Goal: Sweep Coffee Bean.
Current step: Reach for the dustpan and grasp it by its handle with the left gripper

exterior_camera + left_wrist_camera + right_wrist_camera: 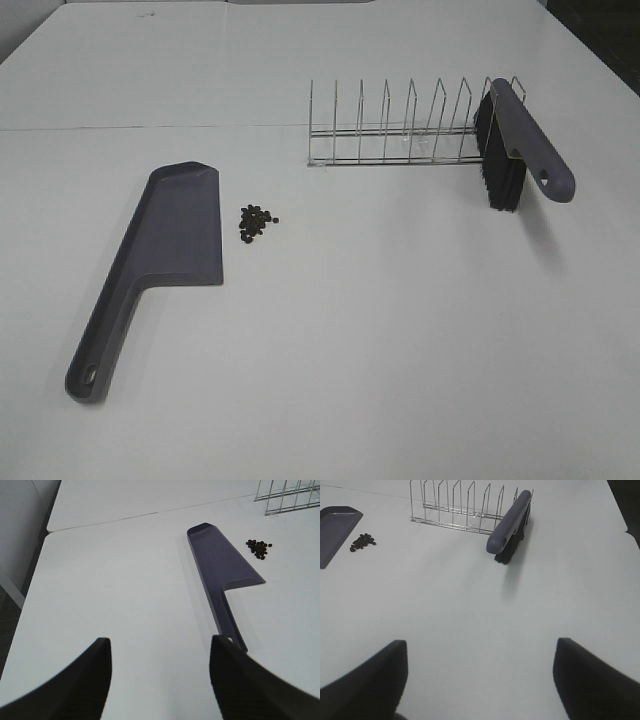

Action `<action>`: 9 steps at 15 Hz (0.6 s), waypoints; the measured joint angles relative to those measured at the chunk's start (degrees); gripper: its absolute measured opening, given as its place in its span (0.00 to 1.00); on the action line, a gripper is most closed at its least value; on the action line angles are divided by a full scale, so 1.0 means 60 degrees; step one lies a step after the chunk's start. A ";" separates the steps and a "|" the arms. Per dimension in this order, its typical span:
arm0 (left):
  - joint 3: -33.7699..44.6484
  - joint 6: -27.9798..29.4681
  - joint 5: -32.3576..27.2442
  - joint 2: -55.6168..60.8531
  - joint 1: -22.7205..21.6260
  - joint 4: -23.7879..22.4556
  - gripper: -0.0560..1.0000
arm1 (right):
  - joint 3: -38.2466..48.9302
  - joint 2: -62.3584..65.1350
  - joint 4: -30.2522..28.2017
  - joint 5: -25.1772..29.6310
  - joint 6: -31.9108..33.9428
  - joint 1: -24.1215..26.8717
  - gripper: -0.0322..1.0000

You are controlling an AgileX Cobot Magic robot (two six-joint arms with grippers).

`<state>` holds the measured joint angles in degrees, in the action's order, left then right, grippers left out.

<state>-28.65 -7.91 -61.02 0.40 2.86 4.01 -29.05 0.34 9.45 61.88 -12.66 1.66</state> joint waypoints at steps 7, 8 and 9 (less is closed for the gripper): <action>0.0000 0.0000 0.0000 0.0000 0.0000 0.0000 0.57 | 0.0000 0.0000 0.0000 0.0000 0.0000 0.0000 0.68; 0.0000 0.0000 0.0000 0.0000 0.0000 0.0000 0.57 | 0.0000 0.0000 0.0000 0.0000 0.0000 0.0000 0.68; 0.0000 0.0000 0.0000 0.0000 0.0000 0.0000 0.57 | 0.0000 0.0000 0.0000 0.0000 0.0000 0.0000 0.68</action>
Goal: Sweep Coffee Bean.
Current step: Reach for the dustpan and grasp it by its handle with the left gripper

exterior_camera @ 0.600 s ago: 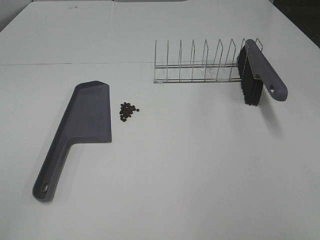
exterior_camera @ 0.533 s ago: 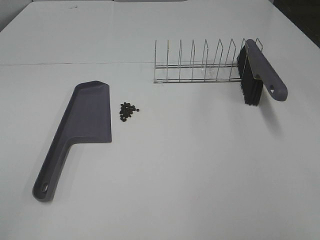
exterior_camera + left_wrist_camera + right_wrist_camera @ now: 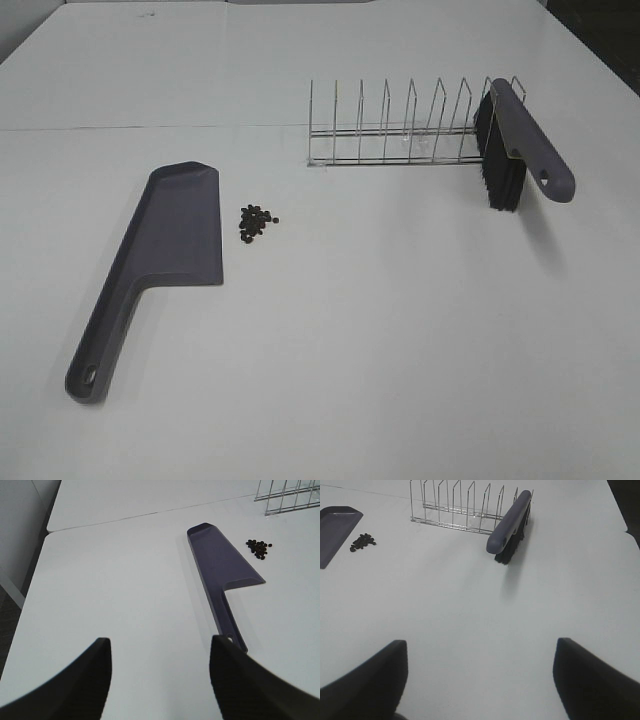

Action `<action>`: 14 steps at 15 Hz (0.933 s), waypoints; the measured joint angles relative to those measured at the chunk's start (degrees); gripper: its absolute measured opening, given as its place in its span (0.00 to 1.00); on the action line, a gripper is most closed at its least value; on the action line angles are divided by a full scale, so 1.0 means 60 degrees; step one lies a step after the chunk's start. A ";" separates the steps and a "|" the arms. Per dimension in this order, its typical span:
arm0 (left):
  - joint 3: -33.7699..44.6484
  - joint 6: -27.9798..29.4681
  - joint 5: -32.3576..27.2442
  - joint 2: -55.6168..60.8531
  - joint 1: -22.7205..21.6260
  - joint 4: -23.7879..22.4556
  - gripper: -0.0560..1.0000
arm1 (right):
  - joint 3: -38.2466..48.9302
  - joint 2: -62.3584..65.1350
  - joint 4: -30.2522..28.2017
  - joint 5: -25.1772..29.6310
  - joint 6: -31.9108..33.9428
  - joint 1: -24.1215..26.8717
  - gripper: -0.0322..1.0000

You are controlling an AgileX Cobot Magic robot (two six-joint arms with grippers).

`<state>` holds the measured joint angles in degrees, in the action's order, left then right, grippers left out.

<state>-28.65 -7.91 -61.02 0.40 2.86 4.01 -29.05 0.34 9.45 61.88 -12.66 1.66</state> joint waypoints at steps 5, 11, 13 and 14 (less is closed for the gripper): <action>0.0000 0.0000 0.0000 0.0000 0.0000 0.0000 0.57 | 0.0000 0.0000 0.0000 0.0000 0.0000 0.0000 0.68; 0.0000 0.0000 0.0000 0.0000 0.0000 0.0000 0.57 | 0.0000 0.0000 0.0000 0.0000 0.0000 0.0000 0.68; 0.0000 0.0000 0.0000 0.0000 0.0000 0.0000 0.57 | 0.0000 0.0000 0.0000 0.0000 0.0000 0.0000 0.68; 0.0000 0.0000 0.0000 0.0000 0.0000 0.0000 0.57 | 0.0000 0.0000 0.0000 0.0000 0.0000 0.0000 0.68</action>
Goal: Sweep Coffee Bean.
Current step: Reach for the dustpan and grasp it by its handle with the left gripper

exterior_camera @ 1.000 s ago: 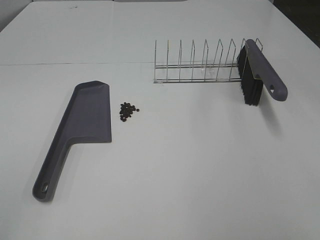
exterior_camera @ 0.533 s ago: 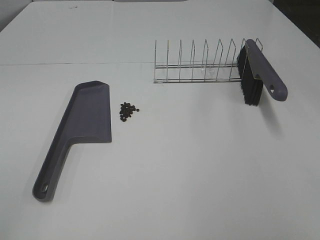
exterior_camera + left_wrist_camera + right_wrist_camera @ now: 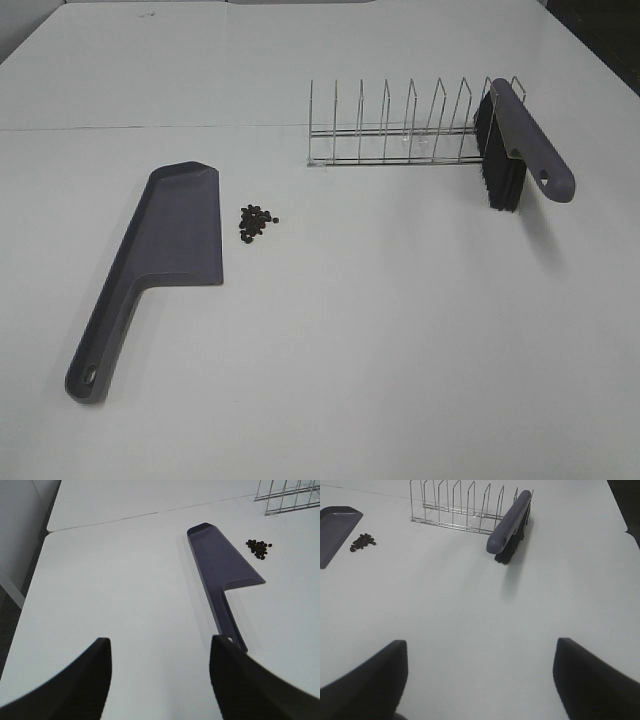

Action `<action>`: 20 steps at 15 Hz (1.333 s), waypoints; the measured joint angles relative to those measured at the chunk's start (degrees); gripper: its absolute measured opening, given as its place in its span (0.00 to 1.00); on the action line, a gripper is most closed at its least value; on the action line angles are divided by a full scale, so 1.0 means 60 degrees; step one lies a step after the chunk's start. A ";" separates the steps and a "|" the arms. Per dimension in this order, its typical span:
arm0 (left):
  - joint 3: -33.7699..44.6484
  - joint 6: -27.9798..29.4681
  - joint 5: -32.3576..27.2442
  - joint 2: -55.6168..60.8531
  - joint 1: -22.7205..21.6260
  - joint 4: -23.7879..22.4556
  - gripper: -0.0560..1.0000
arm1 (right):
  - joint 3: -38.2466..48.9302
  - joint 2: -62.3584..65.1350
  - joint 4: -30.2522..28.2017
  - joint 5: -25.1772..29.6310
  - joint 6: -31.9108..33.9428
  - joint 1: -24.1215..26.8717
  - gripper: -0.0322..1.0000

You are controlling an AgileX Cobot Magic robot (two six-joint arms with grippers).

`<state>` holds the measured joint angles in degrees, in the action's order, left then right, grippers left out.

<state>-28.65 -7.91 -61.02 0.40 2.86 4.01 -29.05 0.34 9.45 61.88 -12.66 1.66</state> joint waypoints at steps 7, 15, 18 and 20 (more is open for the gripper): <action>0.0000 0.0000 0.0000 0.0000 0.0000 0.0000 0.57 | 0.0000 0.0000 0.0000 0.0000 0.0000 0.0000 0.68; 0.0000 0.0000 0.0000 0.0000 0.0000 0.0000 0.57 | 0.0000 0.0000 0.0000 0.0000 0.0000 0.0000 0.68; 0.0000 0.0000 0.0000 0.0000 0.0000 0.0000 0.57 | 0.0000 0.0000 0.0000 0.0000 0.0000 0.0000 0.68; 0.0000 0.0000 0.0000 0.0000 0.0000 0.0000 0.57 | 0.0000 0.0000 0.0000 0.0000 0.0000 0.0000 0.68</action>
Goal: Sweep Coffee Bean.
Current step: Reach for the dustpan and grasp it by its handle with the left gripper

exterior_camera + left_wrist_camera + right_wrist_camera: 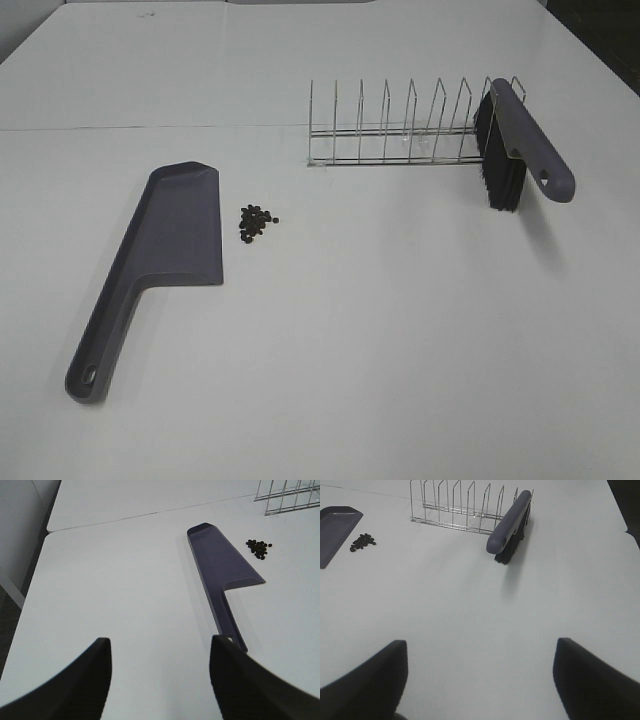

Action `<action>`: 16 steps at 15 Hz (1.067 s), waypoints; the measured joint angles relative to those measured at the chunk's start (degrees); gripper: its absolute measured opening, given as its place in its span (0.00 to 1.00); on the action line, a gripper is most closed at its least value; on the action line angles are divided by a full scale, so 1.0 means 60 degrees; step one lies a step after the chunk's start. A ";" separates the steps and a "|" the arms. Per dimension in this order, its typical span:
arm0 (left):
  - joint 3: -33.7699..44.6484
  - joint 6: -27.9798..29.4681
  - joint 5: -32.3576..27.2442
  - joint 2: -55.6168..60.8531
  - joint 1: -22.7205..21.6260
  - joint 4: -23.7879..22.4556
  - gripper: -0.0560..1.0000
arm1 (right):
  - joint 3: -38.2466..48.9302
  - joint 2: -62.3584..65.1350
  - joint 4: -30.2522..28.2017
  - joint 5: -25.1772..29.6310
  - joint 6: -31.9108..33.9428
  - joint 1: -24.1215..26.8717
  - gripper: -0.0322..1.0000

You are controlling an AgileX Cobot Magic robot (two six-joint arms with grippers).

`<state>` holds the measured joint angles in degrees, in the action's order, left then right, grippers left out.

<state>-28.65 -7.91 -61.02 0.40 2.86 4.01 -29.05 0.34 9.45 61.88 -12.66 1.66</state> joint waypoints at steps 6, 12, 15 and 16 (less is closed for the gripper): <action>0.0000 0.0000 0.0000 0.0000 0.0000 0.0000 0.57 | 0.0000 0.0000 0.0000 0.0000 0.0000 0.0000 0.68; 0.0000 0.0000 0.0000 0.0000 0.0000 0.0000 0.57 | 0.0000 0.0000 0.0000 0.0000 0.0000 0.0000 0.68; -0.0010 0.0000 0.0057 0.0000 0.0000 0.0000 0.57 | 0.0000 0.0000 0.0000 0.0000 0.0000 0.0000 0.68; -0.0086 0.0000 0.0248 -0.0029 0.0000 0.0000 0.57 | 0.0000 0.0000 0.0000 0.0000 0.0000 0.0000 0.68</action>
<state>-29.16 -7.91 -59.53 0.23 2.86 4.01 -29.05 0.34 9.45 61.88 -12.66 1.66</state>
